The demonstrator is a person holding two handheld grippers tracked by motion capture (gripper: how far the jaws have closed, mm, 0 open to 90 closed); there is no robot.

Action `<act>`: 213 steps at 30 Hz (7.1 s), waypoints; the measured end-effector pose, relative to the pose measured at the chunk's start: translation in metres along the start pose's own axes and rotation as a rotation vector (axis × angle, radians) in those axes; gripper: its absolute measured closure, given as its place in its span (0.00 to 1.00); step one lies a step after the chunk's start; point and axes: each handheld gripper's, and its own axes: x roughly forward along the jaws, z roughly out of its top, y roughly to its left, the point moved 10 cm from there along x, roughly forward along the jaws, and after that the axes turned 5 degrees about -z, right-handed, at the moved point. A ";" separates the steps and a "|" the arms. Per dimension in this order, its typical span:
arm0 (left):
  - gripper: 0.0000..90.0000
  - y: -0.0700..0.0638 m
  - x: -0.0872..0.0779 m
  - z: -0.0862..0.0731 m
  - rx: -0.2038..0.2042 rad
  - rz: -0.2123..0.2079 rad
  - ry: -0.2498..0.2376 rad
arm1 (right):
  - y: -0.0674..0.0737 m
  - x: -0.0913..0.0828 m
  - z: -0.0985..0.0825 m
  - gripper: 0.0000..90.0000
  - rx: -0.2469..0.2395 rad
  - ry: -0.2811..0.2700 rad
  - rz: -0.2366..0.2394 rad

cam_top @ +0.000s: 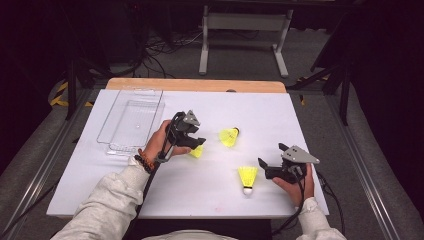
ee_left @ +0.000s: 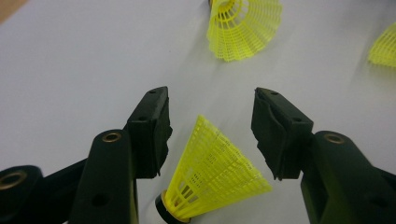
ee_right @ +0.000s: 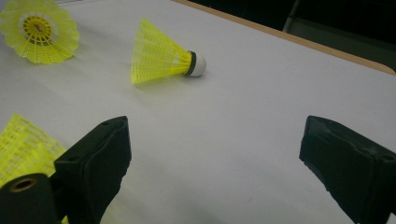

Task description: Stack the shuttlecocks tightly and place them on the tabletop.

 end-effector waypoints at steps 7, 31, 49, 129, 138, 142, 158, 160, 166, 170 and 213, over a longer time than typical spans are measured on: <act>0.59 0.004 0.016 -0.007 -0.028 0.009 0.049 | 0.000 0.001 -0.001 0.10 -0.003 0.005 0.001; 0.79 0.025 0.023 -0.006 -0.088 0.071 0.055 | 0.002 0.002 -0.003 0.11 -0.011 0.022 0.012; 0.70 0.030 0.012 -0.002 -0.074 0.093 0.013 | 0.002 0.001 -0.002 0.10 -0.008 0.013 0.009; 0.24 0.014 -0.112 -0.082 0.137 0.239 -0.395 | -0.005 -0.005 0.005 0.11 -0.028 -0.012 -0.061; 0.23 0.010 -0.117 -0.093 0.139 0.254 -0.404 | -0.005 -0.005 0.006 0.11 -0.030 -0.012 -0.064; 0.23 0.009 -0.120 -0.100 0.151 0.258 -0.400 | -0.004 -0.005 0.006 0.11 -0.032 -0.011 -0.064; 0.21 0.004 -0.125 -0.123 0.155 0.281 -0.401 | -0.003 -0.005 0.007 0.11 -0.036 -0.013 -0.067; 0.21 0.004 -0.126 -0.124 0.156 0.285 -0.403 | -0.003 -0.005 0.007 0.11 -0.035 -0.014 -0.066; 0.19 0.004 -0.129 -0.133 0.146 0.291 -0.413 | -0.003 -0.006 0.007 0.11 -0.038 -0.016 -0.068; 0.17 0.004 -0.129 -0.140 0.135 0.296 -0.408 | -0.003 -0.005 0.007 0.11 -0.040 -0.015 -0.069; 0.06 0.017 -0.137 -0.191 0.008 0.244 -0.427 | 0.008 -0.012 0.033 0.11 -0.089 -0.058 -0.082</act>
